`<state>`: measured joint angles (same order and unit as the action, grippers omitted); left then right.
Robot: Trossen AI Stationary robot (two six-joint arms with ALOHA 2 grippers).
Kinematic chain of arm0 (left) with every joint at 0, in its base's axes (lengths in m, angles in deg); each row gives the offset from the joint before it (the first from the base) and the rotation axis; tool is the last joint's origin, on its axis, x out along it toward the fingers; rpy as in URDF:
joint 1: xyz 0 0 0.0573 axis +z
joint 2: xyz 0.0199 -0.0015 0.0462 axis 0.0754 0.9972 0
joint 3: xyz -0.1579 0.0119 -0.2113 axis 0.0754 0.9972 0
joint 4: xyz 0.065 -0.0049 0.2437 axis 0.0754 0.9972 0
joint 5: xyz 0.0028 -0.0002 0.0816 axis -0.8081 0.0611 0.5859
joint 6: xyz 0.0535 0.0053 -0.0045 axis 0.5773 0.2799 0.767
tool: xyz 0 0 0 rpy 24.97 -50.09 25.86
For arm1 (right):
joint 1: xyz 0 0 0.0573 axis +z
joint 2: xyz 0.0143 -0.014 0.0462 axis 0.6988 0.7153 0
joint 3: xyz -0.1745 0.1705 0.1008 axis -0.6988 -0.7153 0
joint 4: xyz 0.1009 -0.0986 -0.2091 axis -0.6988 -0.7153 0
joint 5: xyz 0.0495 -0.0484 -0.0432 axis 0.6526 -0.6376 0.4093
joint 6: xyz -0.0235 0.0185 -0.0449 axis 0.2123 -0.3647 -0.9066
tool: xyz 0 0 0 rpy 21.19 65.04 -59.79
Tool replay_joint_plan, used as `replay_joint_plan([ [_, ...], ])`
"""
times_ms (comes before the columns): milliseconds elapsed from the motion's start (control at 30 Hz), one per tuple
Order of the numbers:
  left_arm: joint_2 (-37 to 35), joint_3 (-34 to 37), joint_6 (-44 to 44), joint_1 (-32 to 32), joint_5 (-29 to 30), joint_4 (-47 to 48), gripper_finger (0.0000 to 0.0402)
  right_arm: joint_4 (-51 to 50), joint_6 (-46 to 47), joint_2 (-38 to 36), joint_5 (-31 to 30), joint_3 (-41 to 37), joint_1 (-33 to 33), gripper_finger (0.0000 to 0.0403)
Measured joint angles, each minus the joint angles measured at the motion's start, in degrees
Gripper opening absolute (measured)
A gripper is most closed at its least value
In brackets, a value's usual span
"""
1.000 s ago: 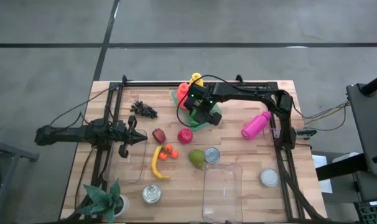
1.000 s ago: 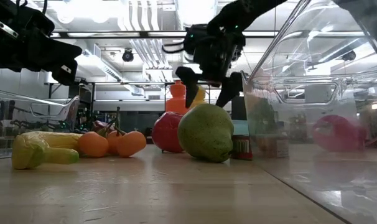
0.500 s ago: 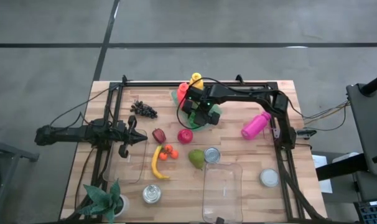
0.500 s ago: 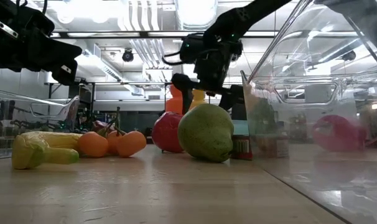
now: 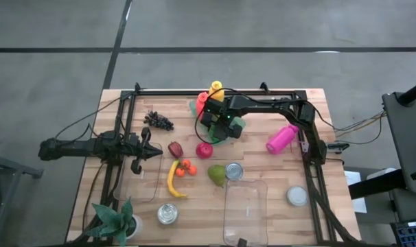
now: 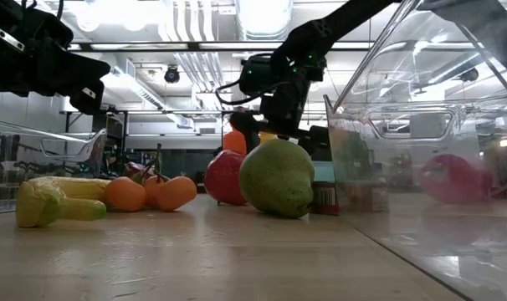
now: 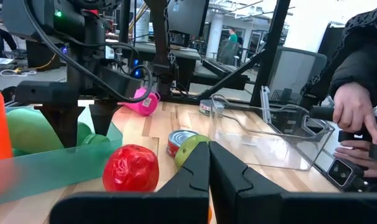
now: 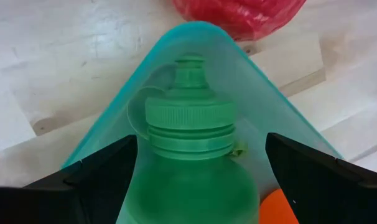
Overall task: Pick & Place Food Item
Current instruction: Put the green water bottle into the green bin
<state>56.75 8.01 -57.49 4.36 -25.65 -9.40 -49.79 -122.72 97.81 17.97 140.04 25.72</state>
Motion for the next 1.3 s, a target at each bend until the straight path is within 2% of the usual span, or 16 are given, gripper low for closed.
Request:
replay_joint_plan([
  [133,0.0,0.0,0.0,0.0,0.0,0.0,0.0001,0.3,0.0,0.0,-0.7,-0.2,0.0,0.0343],
  [400,0.0,0.0,0.0,0.0,0.0,0.0,0.0001,0.3,-0.2,0.0,-1.1,-0.5,0.0,0.0285],
  [600,0.0,0.0,0.0,0.0,0.0,0.0,0.0001,0.2,-0.2,0.0,-1.1,-0.6,0.0,0.0257],
  [1300,0.0,0.0,0.0,0.0,0.0,0.0,0.0001,2.0,3.1,0.0,-1.4,-0.7,0.0,0.0253],
])
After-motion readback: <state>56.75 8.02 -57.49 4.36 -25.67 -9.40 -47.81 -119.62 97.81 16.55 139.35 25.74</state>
